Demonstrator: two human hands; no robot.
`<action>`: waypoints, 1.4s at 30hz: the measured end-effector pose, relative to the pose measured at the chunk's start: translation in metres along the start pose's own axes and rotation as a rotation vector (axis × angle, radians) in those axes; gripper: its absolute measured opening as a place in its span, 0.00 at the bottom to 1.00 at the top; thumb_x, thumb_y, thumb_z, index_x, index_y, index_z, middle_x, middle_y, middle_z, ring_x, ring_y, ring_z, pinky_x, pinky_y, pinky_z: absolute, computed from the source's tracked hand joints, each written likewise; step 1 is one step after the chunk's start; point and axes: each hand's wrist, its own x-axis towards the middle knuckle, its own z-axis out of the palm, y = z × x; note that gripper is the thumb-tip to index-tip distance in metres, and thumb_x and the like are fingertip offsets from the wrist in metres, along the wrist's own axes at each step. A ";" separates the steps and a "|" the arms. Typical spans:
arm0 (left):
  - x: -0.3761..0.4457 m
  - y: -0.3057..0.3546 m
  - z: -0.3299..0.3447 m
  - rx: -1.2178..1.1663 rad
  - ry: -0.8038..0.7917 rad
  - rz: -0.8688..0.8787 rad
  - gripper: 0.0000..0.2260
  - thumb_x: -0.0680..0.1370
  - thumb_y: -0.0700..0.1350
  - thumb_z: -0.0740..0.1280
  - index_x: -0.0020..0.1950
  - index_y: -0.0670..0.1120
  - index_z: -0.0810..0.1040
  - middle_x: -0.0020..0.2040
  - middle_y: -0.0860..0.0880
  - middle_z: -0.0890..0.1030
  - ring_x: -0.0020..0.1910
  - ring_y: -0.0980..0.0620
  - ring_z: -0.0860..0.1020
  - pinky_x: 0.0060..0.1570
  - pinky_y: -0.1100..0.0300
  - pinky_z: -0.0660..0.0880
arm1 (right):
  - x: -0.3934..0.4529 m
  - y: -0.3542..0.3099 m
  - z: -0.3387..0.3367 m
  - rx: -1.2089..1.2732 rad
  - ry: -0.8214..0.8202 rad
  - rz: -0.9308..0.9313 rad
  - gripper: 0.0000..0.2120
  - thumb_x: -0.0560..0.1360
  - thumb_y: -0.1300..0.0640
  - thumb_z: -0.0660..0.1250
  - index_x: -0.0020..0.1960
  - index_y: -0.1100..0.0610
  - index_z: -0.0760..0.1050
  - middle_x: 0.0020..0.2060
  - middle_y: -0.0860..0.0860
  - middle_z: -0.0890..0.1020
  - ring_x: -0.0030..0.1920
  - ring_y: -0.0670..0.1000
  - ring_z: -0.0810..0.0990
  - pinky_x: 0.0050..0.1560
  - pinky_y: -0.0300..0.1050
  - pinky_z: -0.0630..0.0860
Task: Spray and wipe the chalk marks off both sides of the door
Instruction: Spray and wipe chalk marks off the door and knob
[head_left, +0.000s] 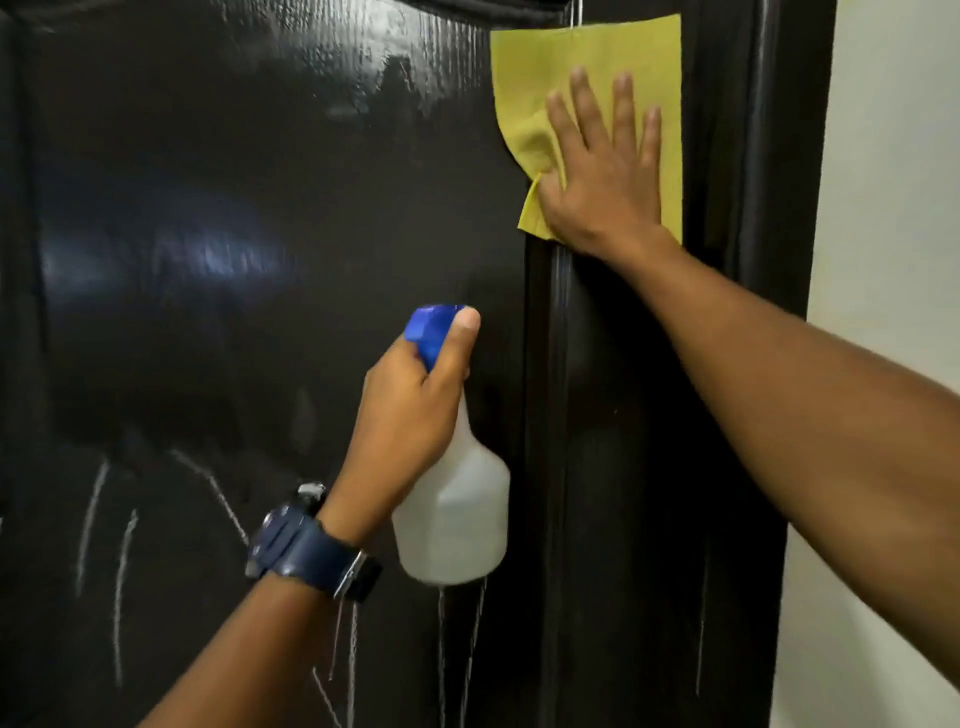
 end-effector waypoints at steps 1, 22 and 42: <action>0.007 0.005 -0.002 0.009 0.008 0.011 0.30 0.80 0.63 0.58 0.44 0.36 0.78 0.34 0.43 0.77 0.29 0.60 0.72 0.30 0.71 0.68 | 0.005 0.001 -0.002 -0.001 0.000 0.007 0.35 0.78 0.44 0.51 0.83 0.51 0.48 0.82 0.51 0.46 0.81 0.62 0.41 0.77 0.67 0.41; 0.015 -0.030 -0.118 -0.042 -0.054 0.027 0.24 0.81 0.62 0.59 0.48 0.41 0.79 0.33 0.55 0.76 0.27 0.65 0.74 0.29 0.75 0.68 | -0.215 -0.021 0.041 0.008 -0.326 0.123 0.33 0.81 0.34 0.43 0.82 0.43 0.39 0.80 0.46 0.35 0.79 0.59 0.33 0.76 0.72 0.45; -0.117 -0.121 -0.045 -0.035 -0.105 -0.081 0.24 0.77 0.67 0.58 0.50 0.46 0.77 0.35 0.52 0.76 0.33 0.55 0.74 0.35 0.65 0.71 | -0.312 -0.017 0.081 0.054 -0.301 -0.035 0.34 0.81 0.37 0.49 0.83 0.49 0.48 0.82 0.53 0.43 0.80 0.63 0.39 0.75 0.73 0.41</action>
